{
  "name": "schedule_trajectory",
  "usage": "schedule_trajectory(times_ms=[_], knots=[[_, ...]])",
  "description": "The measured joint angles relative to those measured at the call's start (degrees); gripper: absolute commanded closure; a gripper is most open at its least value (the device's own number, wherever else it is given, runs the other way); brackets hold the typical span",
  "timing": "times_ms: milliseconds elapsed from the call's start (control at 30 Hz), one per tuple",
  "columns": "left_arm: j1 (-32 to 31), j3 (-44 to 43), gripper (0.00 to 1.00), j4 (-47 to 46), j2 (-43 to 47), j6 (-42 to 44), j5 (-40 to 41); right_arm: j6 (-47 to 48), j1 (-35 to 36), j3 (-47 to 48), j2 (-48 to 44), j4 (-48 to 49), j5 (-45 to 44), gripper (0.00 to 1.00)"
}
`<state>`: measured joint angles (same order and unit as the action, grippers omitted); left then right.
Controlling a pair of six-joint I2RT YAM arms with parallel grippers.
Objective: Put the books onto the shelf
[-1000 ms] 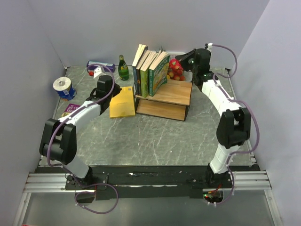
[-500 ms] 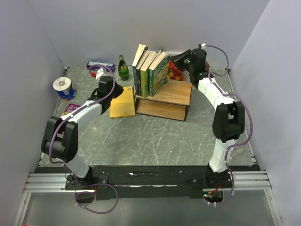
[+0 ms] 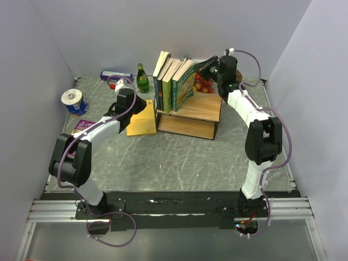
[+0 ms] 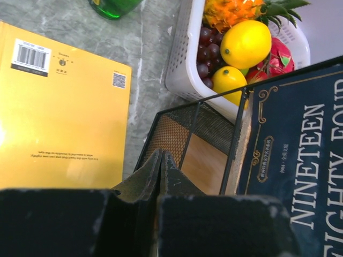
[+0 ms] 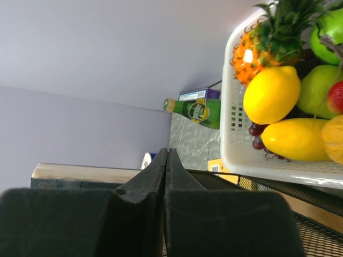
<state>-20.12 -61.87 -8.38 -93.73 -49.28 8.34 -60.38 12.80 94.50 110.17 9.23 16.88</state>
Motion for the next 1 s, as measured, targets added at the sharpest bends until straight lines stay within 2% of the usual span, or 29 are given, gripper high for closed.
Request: schedule_trajectory(times_ms=[467,1000], knots=[[-1.6,0.0,0.96,-0.4,0.0,0.0,0.0,-0.7,1.6,-4.9,-0.2,2.2,0.7,1.0],[-2.5,0.0,0.96,-0.4,0.0,0.0,0.0,-1.3,2.3,-5.6,-0.6,3.2,0.8,1.0]])
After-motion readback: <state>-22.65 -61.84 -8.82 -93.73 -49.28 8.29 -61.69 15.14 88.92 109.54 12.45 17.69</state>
